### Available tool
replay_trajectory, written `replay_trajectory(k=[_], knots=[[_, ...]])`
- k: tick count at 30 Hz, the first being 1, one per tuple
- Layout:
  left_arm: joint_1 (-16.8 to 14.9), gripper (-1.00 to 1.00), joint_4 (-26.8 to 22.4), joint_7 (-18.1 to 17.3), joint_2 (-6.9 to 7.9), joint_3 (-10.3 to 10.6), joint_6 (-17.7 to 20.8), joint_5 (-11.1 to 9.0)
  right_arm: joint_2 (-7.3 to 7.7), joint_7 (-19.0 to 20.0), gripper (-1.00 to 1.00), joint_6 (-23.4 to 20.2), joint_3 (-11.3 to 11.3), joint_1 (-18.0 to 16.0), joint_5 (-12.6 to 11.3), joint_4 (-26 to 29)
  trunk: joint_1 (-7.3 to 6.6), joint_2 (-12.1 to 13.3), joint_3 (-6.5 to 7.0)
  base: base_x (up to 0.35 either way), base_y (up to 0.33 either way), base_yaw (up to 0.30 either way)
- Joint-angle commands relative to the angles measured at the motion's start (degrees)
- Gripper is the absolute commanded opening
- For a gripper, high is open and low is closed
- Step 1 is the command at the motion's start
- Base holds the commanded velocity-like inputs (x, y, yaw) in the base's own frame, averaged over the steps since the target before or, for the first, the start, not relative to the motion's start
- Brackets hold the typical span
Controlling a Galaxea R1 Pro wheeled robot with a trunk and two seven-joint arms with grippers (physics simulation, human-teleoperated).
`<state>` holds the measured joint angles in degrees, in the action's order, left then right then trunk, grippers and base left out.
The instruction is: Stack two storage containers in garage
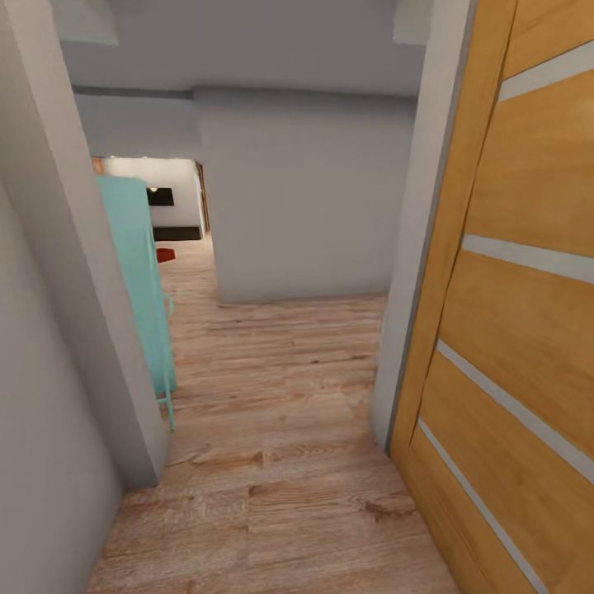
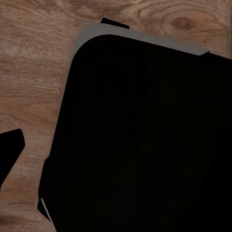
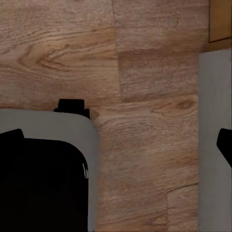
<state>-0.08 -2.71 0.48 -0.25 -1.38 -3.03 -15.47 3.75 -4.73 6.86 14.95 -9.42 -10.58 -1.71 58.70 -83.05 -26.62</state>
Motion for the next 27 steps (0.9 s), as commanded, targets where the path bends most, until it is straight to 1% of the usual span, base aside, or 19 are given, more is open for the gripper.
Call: replay_trajectory(k=[1, 6, 14, 17, 21, 27], knots=[[-0.01, 1.0, -0.02, 0.05, -0.02, -0.11, -0.13, -0.17, 0.04, -0.02, 1.0, 1.08, 0.6, -0.07, -0.67, -0.16, 0.03, -0.03, -0.05, 0.321, 0.0, 0.0], [-0.01, 1.0, -0.02, 0.05, -0.02, -0.11, -0.13, -0.17, 0.06, -0.08, 1.0, 2.28, 0.86, -0.07, -0.84, -0.14, 0.03, -0.03, -0.05, 0.321, 0.0, 0.064], [-0.01, 1.0, -0.02, 0.05, -0.02, -0.11, -0.21, -0.17, 0.2, -0.02, 1.0, 2.38, 1.03, -0.07, -0.65, -0.13, 0.03, -0.03, -0.05, 0.321, 0.0, 0.247], [-0.01, 1.0, -0.02, 0.05, -0.01, -0.11, -0.21, -0.17, 0.2, -0.02, 1.0, 2.38, 1.05, -0.07, -0.05, -0.13, 0.03, -0.03, -0.05, 0.321, 0.0, 0.21], [-0.01, 1.0, -0.02, 0.05, -0.01, -0.18, -0.22, -0.17, 0.13, -0.02, 1.0, 2.19, 1.05, -0.07, 0.48, -0.13, 0.03, -0.03, -0.05, 0.321, 0.0, 0.061], [-0.01, 1.0, -0.02, 0.05, -0.05, -0.18, -0.15, -0.09, 0.18, -0.21, 1.0, 2.15, 1.05, -0.07, 0.59, -0.13, 0.03, -0.03, -0.05, 0.321, 0.0, 0.008]])
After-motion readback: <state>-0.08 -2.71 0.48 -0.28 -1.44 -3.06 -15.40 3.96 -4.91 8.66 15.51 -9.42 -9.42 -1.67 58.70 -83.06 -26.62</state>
